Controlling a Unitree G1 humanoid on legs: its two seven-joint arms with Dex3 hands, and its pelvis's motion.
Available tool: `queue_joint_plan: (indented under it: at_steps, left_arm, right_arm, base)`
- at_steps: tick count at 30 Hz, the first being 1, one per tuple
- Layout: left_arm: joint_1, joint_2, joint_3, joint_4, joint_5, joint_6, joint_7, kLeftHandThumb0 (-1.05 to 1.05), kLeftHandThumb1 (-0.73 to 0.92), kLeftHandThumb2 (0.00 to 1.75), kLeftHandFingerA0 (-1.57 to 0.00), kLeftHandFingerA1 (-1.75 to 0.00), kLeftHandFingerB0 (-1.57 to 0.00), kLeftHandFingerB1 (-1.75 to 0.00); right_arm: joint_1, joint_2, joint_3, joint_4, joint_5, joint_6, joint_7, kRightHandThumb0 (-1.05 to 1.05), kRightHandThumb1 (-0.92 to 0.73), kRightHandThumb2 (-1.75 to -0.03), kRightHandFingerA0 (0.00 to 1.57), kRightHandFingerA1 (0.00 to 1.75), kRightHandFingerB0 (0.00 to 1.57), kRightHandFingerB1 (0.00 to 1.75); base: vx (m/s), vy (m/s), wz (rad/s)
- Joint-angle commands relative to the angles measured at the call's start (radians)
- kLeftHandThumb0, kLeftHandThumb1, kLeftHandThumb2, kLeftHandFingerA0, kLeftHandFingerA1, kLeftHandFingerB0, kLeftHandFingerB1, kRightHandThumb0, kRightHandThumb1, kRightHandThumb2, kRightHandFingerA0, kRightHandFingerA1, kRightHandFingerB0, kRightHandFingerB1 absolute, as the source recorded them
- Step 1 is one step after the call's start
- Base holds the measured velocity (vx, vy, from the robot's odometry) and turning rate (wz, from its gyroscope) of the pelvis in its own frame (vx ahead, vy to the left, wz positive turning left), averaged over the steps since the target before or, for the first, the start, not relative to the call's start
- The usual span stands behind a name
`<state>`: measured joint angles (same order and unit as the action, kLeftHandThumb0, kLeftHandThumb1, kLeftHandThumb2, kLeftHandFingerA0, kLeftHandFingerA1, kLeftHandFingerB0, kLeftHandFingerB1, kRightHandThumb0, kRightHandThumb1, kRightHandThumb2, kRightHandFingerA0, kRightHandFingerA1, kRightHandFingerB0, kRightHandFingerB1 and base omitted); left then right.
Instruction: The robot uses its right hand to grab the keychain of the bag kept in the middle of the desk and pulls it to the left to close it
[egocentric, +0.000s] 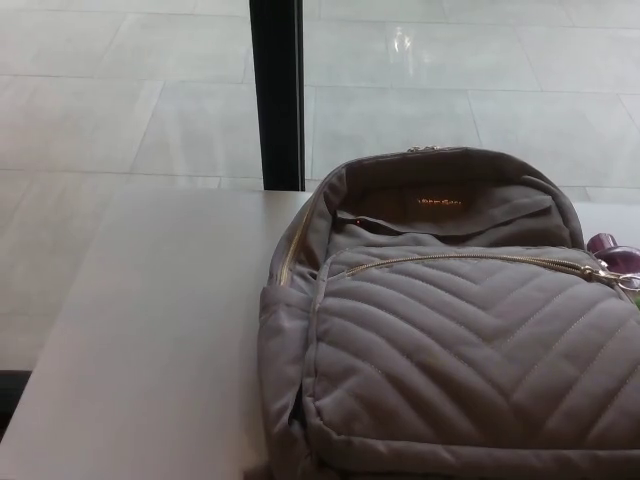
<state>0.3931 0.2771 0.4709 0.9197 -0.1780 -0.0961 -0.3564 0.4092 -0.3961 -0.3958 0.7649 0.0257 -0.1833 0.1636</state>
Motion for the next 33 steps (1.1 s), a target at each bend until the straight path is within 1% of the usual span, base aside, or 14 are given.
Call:
queue_joint_plan:
  at_steps: [1, 2, 3, 7, 8, 9, 10, 14, 15, 24, 25, 26, 32, 33]
  left_arm:
    - [0.004, 0.037, 0.104, 0.011, -0.166, -0.043, -0.206, -0.66, 0.57, 0.57, -0.45, -0.59, -0.42, -0.46]
    - [0.0, 0.039, 0.106, 0.019, -0.16, -0.049, -0.208, -0.67, 0.57, 0.58, -0.47, -0.59, -0.43, -0.45]
    - [0.003, 0.04, 0.105, 0.017, -0.153, -0.052, -0.211, -0.66, 0.58, 0.58, -0.46, -0.59, -0.41, -0.45]
    - [0.015, 0.04, 0.105, -0.009, -0.143, -0.064, -0.222, -0.64, 0.6, 0.58, -0.47, -0.61, -0.41, -0.46]
    - [0.009, 0.04, 0.11, -0.004, -0.152, -0.053, -0.233, -0.64, 0.47, 0.84, -0.43, -0.65, -0.36, -0.56]
    - [0.0, 0.044, 0.111, 0.014, -0.15, -0.052, -0.236, -0.62, 0.6, 0.58, -0.43, -0.6, -0.38, -0.46]
    - [0.0, 0.045, 0.113, 0.017, -0.152, -0.048, -0.238, -0.62, 0.59, 0.58, -0.42, -0.59, -0.38, -0.46]
    - [0.021, 0.036, 0.117, -0.007, -0.153, -0.04, -0.239, -0.62, 0.59, 0.58, -0.42, -0.58, -0.37, -0.46]
    - [0.027, 0.033, 0.12, -0.011, -0.156, -0.039, -0.243, -0.61, 0.59, 0.58, -0.42, -0.59, -0.38, -0.46]
    - [-0.005, 0.039, 0.125, 0.042, -0.154, -0.036, -0.227, -0.6, 0.55, 0.58, -0.43, -0.59, -0.41, -0.46]
    - [0.001, 0.037, 0.124, 0.032, -0.155, -0.032, -0.231, -0.59, 0.56, 0.57, -0.42, -0.59, -0.39, -0.46]
    - [0.006, 0.036, 0.123, 0.027, -0.156, -0.033, -0.235, -0.59, 0.56, 0.57, -0.42, -0.59, -0.38, -0.46]
    - [-0.01, 0.039, 0.123, 0.051, -0.159, -0.029, -0.227, -0.58, 0.58, 0.57, -0.47, -0.6, -0.43, -0.47]
    - [-0.008, 0.041, 0.115, 0.051, -0.148, -0.042, -0.222, -0.61, 0.47, 0.83, -0.44, -0.64, -0.38, -0.55]
  right_arm:
    - [0.023, -0.064, -0.152, -0.097, 0.185, -0.061, 0.109, -0.86, -0.58, -0.94, 0.32, 0.73, 0.04, 0.41]
    - [-0.004, -0.074, -0.196, -0.104, 0.229, -0.022, 0.12, -0.8, -0.71, -0.61, 0.28, 0.78, 0.01, 0.43]
    - [-0.022, -0.082, -0.224, -0.108, 0.249, -0.012, 0.125, -0.79, -0.55, -0.94, 0.27, 0.71, 0.03, 0.34]
    - [-0.094, -0.113, -0.302, -0.191, 0.309, 0.056, 0.131, -0.86, -0.6, -0.95, 0.26, 0.69, 0.05, 0.3]
    - [-0.112, -0.117, -0.325, -0.234, 0.336, 0.071, 0.137, -0.77, -0.55, -0.93, 0.27, 0.68, 0.04, 0.33]
    - [-0.122, -0.122, -0.337, -0.284, 0.349, 0.081, 0.141, -0.79, -0.72, -0.61, 0.25, 0.71, 0.0, 0.38]
    - [-0.137, -0.13, -0.345, -0.322, 0.357, 0.1, 0.134, -0.86, -0.61, -0.96, 0.26, 0.67, 0.05, 0.28]
    - [-0.24, -0.181, -0.359, -0.548, 0.387, 0.172, 0.103, -0.82, -0.55, -0.92, 0.25, 0.59, 0.07, 0.51]
    - [-0.255, -0.183, -0.355, -0.582, 0.391, 0.184, 0.102, -0.85, -0.68, -0.61, 0.32, 0.55, 0.16, 0.47]
    - [-0.373, -0.217, -0.145, -0.828, 0.368, 0.297, 0.228, -0.72, -0.51, -0.87, 0.15, 0.47, 0.04, 0.37]
    - [-0.372, -0.218, -0.125, -0.834, 0.354, 0.295, 0.24, -0.36, -0.47, -1.01, 0.0, 0.5, 0.0, 0.5]
    - [-0.367, -0.219, -0.093, -0.841, 0.313, 0.285, 0.243, -0.58, -0.64, -0.63, 0.13, 0.34, 0.07, 0.19]
    - [-0.377, -0.273, 0.081, -0.793, 0.174, 0.224, 0.292, -0.64, -0.41, -0.84, 0.0, 0.34, 0.0, 0.23]
    - [-0.38, -0.301, 0.116, -0.781, 0.134, 0.201, 0.304, -0.61, -0.41, -0.84, 0.02, 0.37, 0.0, 0.25]
  base:
    - [0.0, 0.0, 0.0]
    - [0.0, 0.0, 0.0]
    - [0.0, 0.0, 0.0]
    - [0.0, 0.0, 0.0]
    - [0.0, 0.0, 0.0]
    - [0.0, 0.0, 0.0]
    - [0.0, 0.0, 0.0]
    - [0.0, 0.0, 0.0]
    - [0.0, 0.0, 0.0]
    - [0.0, 0.0, 0.0]
    - [0.0, 0.0, 0.0]
    - [0.0, 0.0, 0.0]
    - [0.0, 0.0, 0.0]
    - [0.0, 0.0, 0.0]
